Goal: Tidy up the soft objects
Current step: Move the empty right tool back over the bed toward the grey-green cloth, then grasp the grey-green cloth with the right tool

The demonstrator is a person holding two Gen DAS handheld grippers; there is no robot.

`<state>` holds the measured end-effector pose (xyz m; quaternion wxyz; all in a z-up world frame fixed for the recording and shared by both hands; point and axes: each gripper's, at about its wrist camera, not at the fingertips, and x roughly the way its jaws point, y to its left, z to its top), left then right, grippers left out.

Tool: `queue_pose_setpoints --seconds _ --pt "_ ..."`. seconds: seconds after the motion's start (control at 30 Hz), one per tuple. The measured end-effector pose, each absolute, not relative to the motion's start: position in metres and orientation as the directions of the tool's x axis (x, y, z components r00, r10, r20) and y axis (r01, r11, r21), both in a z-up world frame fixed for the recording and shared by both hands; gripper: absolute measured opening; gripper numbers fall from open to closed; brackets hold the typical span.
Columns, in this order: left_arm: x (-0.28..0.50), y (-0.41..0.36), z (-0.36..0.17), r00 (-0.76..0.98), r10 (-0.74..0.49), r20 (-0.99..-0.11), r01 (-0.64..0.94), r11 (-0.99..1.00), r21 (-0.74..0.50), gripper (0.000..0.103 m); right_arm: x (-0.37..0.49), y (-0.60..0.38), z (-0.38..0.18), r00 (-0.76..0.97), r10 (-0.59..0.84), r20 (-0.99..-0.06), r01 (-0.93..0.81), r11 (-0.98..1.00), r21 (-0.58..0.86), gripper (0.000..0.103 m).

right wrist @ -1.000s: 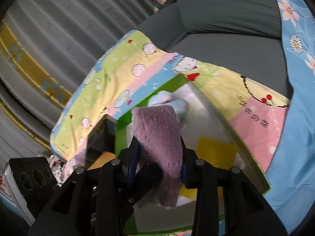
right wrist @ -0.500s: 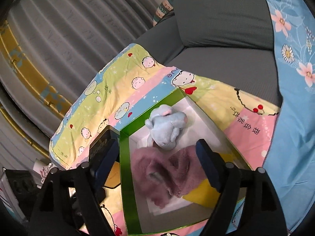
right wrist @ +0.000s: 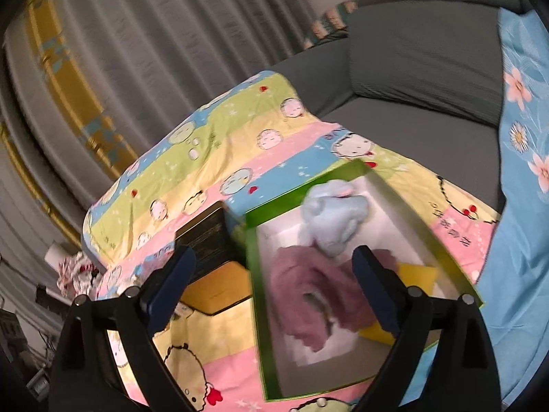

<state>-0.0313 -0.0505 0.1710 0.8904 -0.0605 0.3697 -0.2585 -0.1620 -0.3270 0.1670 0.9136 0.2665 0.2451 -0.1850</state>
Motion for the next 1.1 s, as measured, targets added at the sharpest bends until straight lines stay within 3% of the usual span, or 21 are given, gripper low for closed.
queue_pose_setpoints --seconds 0.1,0.2,0.33,0.4,0.47,0.63,0.8,0.9,0.93,0.97,1.1 --pt "-0.023 -0.011 0.157 0.666 -0.405 -0.626 0.298 0.914 -0.275 0.086 -0.147 -0.302 0.168 0.828 -0.15 -0.54 0.405 0.828 0.389 0.093" --pt "-0.006 0.017 0.138 0.671 -0.293 -0.681 0.156 0.954 -0.257 0.086 -0.127 -0.274 0.164 0.827 -0.082 -0.556 0.337 0.864 0.374 0.093" --pt "0.011 0.043 0.126 0.648 -0.234 -0.725 0.064 0.965 -0.254 0.086 -0.098 -0.233 0.151 0.807 -0.017 -0.59 0.261 0.907 0.33 0.092" --pt "0.014 0.057 0.124 0.657 -0.182 -0.731 0.007 0.972 -0.236 0.086 -0.077 -0.211 0.141 0.78 0.022 -0.626 0.229 0.92 0.319 0.084" --pt "0.013 0.067 0.125 0.664 -0.16 -0.731 -0.022 0.972 -0.233 0.086 -0.059 -0.197 0.135 0.755 0.067 -0.652 0.188 0.931 0.314 0.067" --pt "0.017 0.087 0.124 0.667 -0.15 -0.73 -0.058 0.966 -0.252 0.086 0.012 -0.155 0.12 0.676 0.174 -0.716 0.098 0.942 0.321 0.062" --pt "0.021 0.101 0.121 0.659 -0.127 -0.741 -0.093 0.964 -0.248 0.086 0.071 -0.131 0.099 0.618 0.07 -0.783 0.15 0.967 0.204 0.057" --pt "0.023 0.108 0.12 0.654 -0.152 -0.741 -0.095 0.955 -0.28 0.086 0.092 -0.127 0.082 0.566 0.032 -0.824 0.173 0.972 0.157 0.032" --pt "0.024 0.11 0.12 0.653 -0.16 -0.74 -0.094 0.953 -0.288 0.086 0.095 -0.128 0.076 0.551 0.032 -0.834 0.177 0.972 0.154 0.016" --pt "0.025 0.112 0.119 0.65 -0.164 -0.742 -0.098 0.95 -0.296 0.086 0.094 -0.131 0.075 0.547 0.032 -0.836 0.181 0.971 0.155 0.01" --pt "0.026 0.114 0.118 0.644 -0.165 -0.747 -0.114 0.945 -0.308 0.086 0.072 -0.134 0.085 0.593 0.073 -0.802 0.157 0.966 0.204 0.009"
